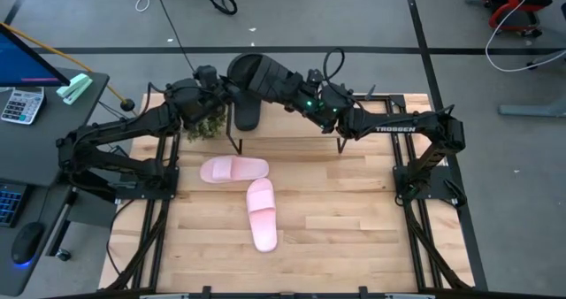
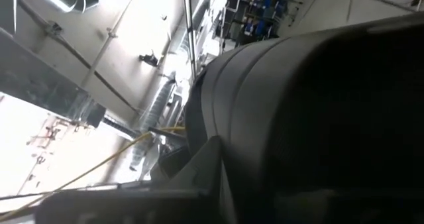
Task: Pick and place slides into the shelf
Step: Put the black slide on the shelf
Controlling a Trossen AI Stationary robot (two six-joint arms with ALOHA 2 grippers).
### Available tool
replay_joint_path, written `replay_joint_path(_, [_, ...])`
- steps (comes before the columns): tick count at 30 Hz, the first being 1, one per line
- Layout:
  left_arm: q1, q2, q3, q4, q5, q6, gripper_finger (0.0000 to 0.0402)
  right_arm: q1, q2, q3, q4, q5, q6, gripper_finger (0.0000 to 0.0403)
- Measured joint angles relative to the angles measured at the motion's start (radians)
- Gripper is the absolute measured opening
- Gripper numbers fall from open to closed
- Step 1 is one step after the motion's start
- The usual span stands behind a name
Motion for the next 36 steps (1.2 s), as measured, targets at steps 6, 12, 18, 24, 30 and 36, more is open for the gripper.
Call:
replay_joint_path(6, [0.001,-0.001,0.0,0.006,-0.006,0.003,0.0095,0.0,0.0,0.0,-0.008,-0.09,0.0,0.0084])
replay_joint_path(12, [0.001,-0.013,0.0,0.004,0.002,0.043,0.0066,0.0,-0.009,0.0,-0.025,-0.159,-0.008,0.0128])
replay_joint_path(18, [0.024,-0.028,-0.001,0.001,0.013,0.067,0.0076,0.002,-0.071,0.0,-0.196,-0.215,-0.048,0.0169])
replay_joint_path(24, [0.073,-0.032,-0.001,-0.004,0.087,0.054,0.0081,0.004,-0.147,0.0,-0.38,-0.306,-0.093,0.0197])
replay_joint_path(30, [0.152,-0.032,-0.001,-0.012,0.196,0.04,0.0065,0.017,-0.226,0.001,-0.526,-0.38,-0.172,0.0206])
replay_joint_path(36, [0.273,-0.032,-0.001,-0.011,0.446,-0.044,0.0088,0.032,-0.299,0.001,-0.633,-0.395,-0.307,0.0202])
